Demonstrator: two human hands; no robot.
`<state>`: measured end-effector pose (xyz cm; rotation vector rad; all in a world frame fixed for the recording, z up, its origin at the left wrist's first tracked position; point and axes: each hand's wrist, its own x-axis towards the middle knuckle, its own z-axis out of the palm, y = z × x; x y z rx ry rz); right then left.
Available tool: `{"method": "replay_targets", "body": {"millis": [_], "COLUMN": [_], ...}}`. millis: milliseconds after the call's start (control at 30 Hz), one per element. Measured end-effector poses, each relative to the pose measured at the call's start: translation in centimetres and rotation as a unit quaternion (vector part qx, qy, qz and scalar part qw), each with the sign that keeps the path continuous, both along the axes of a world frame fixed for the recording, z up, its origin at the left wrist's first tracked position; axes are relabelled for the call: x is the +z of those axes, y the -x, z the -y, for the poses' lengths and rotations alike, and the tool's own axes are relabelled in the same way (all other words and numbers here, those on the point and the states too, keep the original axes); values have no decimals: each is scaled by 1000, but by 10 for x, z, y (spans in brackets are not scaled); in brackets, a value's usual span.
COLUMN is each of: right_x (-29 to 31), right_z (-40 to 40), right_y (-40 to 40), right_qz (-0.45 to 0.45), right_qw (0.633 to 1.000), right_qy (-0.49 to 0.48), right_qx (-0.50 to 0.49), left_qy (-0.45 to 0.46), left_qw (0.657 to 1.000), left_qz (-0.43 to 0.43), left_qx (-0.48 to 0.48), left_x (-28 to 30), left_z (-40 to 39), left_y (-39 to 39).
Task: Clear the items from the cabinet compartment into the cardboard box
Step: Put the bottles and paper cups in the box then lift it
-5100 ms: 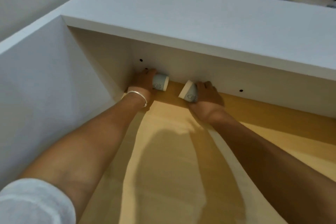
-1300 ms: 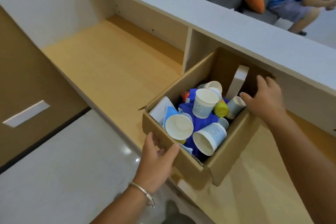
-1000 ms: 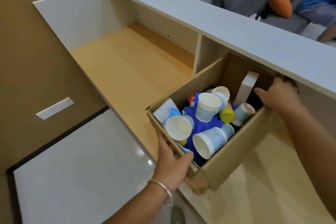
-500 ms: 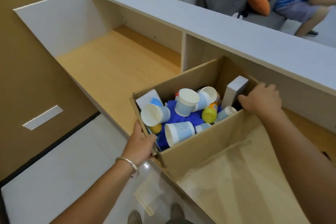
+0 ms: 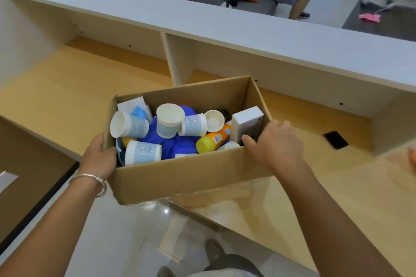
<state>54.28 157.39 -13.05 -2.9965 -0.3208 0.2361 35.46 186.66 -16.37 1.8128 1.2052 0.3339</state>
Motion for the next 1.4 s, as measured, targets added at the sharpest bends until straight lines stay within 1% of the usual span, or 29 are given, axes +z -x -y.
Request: {"method": "replay_targets", "body": {"millis": [100,167,267,300,367,467,533,633,667,733,867,1100,1300,1400], "right_x": [3,4,-3,-7,-12,-12,-11,-8,-7,-8,-8,-4,-8,-10], "right_z": [12,19,18,15,10,12,16,23,25,33,53,107,166,201], "right_y": [2,-9,-22,-23,-23,-25,-25,-19,-15,-4,31,88,148,176], "right_qz": [-16,-26,-45,-56,-67,-50,-43,-37,-32,-13,15,21,26,23], "right_qw": [1000,998,993,991,992,996,997,997,998,998,999,999,995,993], "right_qy": [-16,-44,-112,-120,-95,-41,-18,6,9,9,5,-2,17,20], "right_qx": [-14,-26,10,30,56,60,61,61,62,62,33,-41,-93,-112], "left_qy": [16,11,-17,-29,-61,-111,-150,-220,-235,-257,-285,-299,-316,-325], "left_qw": [999,998,996,995,991,981,965,922,909,895,893,906,896,879], "left_qz": [-8,-22,-31,-34,-47,-85,-146,-261,-286,-305,-275,-153,-106,-95], "left_qx": [-42,-61,-87,-93,-106,-133,-156,-183,-189,-201,-212,-258,-295,-336], "left_x": [3,5,10,10,11,12,11,16,18,20,19,21,11,7], "left_z": [-5,-9,-7,-6,-3,1,4,12,15,19,24,55,100,132], "left_y": [-2,-2,-3,-4,-5,-8,-10,-17,-18,-20,-13,6,30,47]}}
